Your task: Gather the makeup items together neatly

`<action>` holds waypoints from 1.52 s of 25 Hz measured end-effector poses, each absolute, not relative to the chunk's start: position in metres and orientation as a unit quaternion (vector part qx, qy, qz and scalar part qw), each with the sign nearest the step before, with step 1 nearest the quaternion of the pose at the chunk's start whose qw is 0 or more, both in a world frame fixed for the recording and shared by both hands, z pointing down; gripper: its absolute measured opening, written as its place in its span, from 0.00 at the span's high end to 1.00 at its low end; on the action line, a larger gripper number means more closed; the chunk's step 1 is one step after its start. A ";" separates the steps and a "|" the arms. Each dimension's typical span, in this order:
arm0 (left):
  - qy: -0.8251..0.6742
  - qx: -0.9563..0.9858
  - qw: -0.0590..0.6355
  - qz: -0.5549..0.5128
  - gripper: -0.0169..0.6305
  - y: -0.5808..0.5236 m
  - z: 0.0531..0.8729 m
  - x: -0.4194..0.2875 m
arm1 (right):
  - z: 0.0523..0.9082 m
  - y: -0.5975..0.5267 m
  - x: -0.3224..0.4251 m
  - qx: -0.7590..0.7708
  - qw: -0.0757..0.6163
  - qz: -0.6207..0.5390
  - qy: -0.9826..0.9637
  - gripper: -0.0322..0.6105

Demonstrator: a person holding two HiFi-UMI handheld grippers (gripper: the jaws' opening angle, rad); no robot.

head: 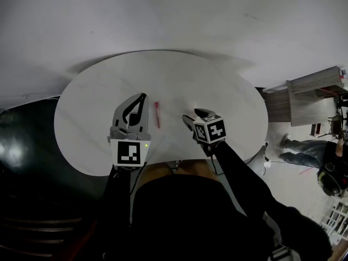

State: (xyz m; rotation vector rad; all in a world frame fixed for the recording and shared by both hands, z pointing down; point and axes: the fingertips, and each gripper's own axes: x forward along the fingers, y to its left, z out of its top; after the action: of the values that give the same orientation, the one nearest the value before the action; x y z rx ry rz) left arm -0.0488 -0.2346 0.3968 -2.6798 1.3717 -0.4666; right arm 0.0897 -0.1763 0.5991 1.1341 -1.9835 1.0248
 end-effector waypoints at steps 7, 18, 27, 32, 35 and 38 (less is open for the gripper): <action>0.462 -0.872 0.060 -0.151 0.95 -0.221 0.389 -0.033 | 0.579 -0.179 0.105 0.446 0.283 0.350 -0.774 0.57; 0.514 -0.845 0.062 -0.135 0.95 -0.203 0.364 -0.022 | 0.498 -0.195 0.130 0.475 0.187 0.230 -0.828 0.57; 0.541 -0.828 0.086 -0.121 0.95 -0.184 0.336 -0.017 | 0.412 -0.192 0.136 0.478 0.109 0.110 -0.865 0.59; 0.558 -0.816 0.095 -0.119 0.95 -0.175 0.327 -0.022 | 0.380 -0.187 0.135 0.474 0.070 0.061 -0.876 0.61; 0.562 -0.812 0.099 -0.119 0.95 -0.171 0.324 -0.024 | 0.366 -0.185 0.138 0.484 0.050 0.037 -0.873 0.63; 0.563 -0.812 0.102 -0.116 0.95 -0.169 0.321 -0.025 | 0.365 -0.184 0.143 0.493 0.048 0.026 -0.868 0.68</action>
State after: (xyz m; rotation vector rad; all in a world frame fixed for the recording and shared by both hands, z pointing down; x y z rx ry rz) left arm -0.0252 -0.1687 0.3213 -2.3976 1.6609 -0.3426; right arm 0.1428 -0.1841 0.3647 1.5038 -2.6482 0.0804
